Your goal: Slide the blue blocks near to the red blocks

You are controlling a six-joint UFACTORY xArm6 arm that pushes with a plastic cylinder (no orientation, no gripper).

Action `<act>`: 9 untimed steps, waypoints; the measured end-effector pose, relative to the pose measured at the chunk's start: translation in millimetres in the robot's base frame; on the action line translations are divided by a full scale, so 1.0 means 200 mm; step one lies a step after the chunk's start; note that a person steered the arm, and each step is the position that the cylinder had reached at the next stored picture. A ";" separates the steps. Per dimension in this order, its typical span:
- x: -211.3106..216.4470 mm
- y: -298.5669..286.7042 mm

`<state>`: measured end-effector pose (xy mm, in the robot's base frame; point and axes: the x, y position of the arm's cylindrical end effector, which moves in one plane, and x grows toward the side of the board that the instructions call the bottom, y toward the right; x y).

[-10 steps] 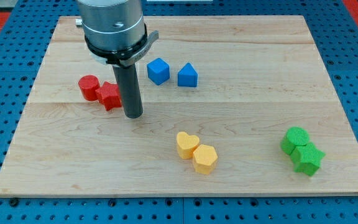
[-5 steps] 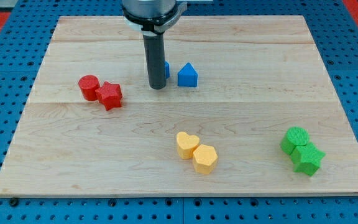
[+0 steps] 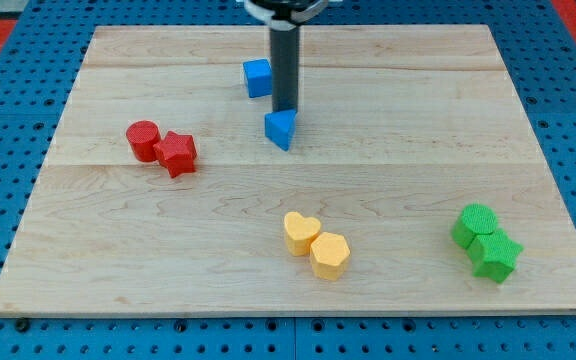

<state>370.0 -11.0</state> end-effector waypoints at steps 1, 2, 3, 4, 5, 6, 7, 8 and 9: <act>0.01 0.28; 0.16 0.38; 0.20 0.23; 0.12 -0.18; 0.02 0.11; -0.29 0.32; -0.38 -0.02; -0.36 -0.41; -0.51 -0.47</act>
